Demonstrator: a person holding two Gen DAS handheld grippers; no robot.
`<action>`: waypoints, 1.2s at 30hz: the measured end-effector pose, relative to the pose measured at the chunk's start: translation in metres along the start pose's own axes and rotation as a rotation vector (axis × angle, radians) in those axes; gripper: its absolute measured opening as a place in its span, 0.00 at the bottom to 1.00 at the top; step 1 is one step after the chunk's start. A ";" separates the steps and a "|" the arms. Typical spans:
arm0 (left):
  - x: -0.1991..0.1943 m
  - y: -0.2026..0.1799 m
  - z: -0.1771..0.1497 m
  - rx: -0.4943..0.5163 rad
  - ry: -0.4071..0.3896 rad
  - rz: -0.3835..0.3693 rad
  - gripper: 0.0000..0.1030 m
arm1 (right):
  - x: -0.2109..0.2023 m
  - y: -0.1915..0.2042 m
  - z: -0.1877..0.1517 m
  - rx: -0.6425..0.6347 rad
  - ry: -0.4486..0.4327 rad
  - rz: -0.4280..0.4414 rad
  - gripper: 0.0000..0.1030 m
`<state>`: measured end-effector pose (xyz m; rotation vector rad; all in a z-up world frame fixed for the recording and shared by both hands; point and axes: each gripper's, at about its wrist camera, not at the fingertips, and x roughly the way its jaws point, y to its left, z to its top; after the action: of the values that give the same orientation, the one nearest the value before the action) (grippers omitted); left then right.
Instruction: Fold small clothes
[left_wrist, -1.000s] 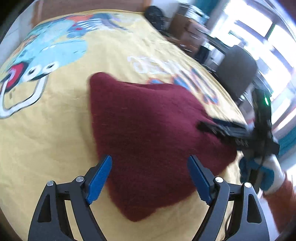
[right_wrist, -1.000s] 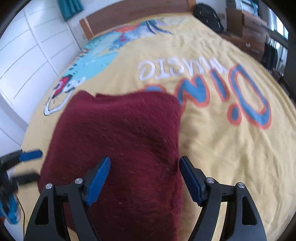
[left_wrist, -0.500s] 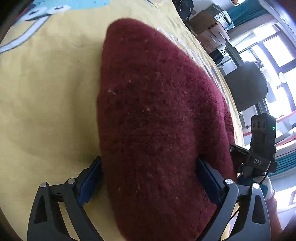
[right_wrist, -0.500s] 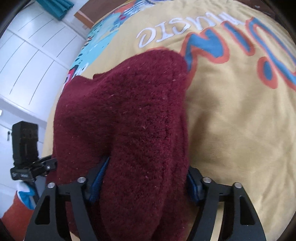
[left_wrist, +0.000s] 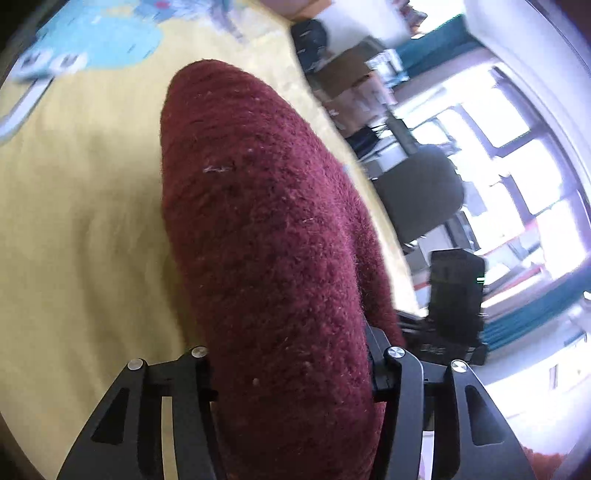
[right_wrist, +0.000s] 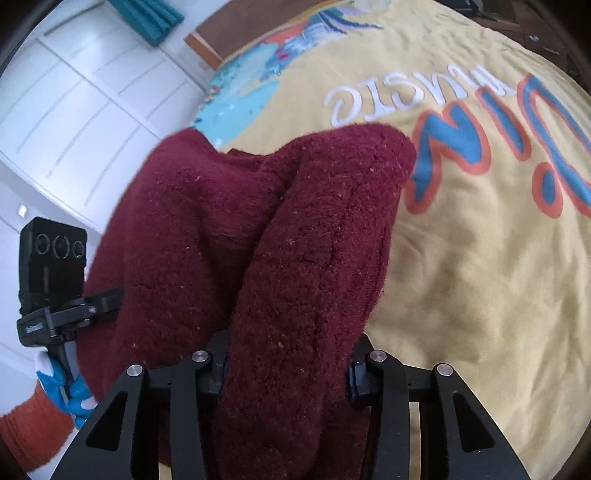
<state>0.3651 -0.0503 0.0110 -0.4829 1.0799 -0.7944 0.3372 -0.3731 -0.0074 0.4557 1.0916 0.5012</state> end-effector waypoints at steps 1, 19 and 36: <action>-0.009 -0.006 0.003 0.026 -0.015 0.001 0.44 | -0.003 0.004 0.001 0.010 -0.021 0.017 0.43; -0.096 0.097 -0.048 -0.027 0.037 0.285 0.64 | 0.053 0.042 0.008 -0.049 0.014 -0.030 0.54; -0.075 0.016 -0.041 0.157 -0.064 0.468 0.77 | 0.018 0.086 0.050 -0.143 -0.099 -0.128 0.62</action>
<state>0.3145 0.0182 0.0273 -0.1107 1.0093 -0.4414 0.3762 -0.2987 0.0491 0.2802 0.9753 0.4357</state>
